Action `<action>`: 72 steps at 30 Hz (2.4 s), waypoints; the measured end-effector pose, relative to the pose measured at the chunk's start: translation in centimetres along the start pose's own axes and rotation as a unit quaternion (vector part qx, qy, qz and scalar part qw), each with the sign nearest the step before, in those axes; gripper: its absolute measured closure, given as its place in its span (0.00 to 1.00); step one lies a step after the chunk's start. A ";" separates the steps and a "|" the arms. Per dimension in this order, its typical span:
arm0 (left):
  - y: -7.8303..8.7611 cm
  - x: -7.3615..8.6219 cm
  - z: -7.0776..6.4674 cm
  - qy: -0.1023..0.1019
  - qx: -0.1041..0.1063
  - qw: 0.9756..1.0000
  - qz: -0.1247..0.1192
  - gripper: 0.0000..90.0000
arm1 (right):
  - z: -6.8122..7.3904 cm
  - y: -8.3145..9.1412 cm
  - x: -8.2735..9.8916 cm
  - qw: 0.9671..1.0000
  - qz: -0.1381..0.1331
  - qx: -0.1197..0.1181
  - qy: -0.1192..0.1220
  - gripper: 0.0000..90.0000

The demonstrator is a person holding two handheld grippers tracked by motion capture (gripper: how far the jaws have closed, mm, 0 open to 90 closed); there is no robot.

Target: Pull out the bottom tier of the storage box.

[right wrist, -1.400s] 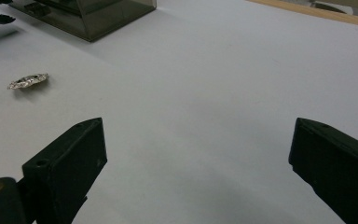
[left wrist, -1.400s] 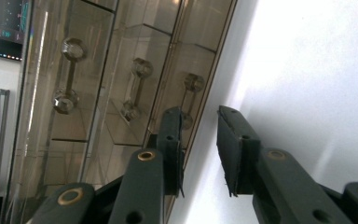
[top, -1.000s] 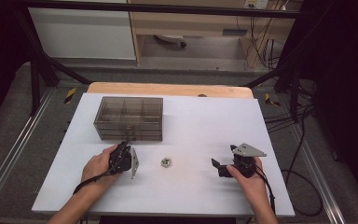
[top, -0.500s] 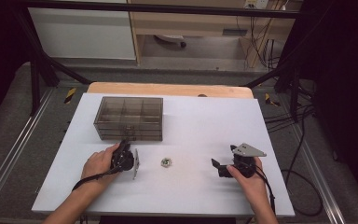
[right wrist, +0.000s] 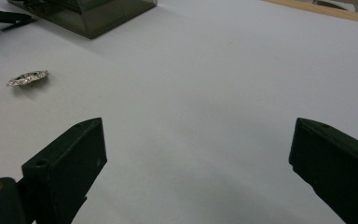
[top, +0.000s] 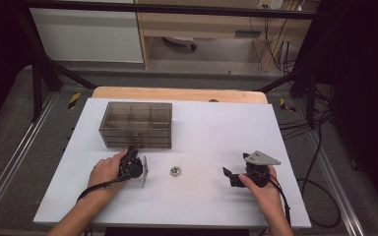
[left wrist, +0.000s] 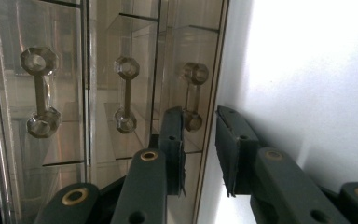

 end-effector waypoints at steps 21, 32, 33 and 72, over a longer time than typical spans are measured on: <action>-0.5 -0.5 -0.4 -0.011 -0.028 0.999 -0.018 0.83 | 0.0 -0.2 0.1 1.000 0.005 -0.002 0.003 0.05; -0.5 -0.5 -0.5 -0.018 -0.040 0.999 -0.021 0.86 | 0.1 -0.2 0.1 1.000 0.007 -0.003 -0.001 0.05; -0.6 -0.5 -0.5 -0.018 -0.042 0.999 -0.023 0.87 | 0.1 -0.2 0.1 1.000 0.007 -0.003 -0.001 0.05; 2.9 0.4 -0.7 0.005 -0.005 0.999 -0.039 0.80 | -0.2 0.0 0.1 1.000 0.006 0.000 -0.002 0.05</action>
Point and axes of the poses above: each handheld gripper's, and its own axes: y roughly backward along the jaws, x roughly out of its underside, z roughly to its left, the point moved 4 cm from there along -y, roughly forward along the jaws, and after that the axes turned 11 degrees about -x, right-handed, at the moved point
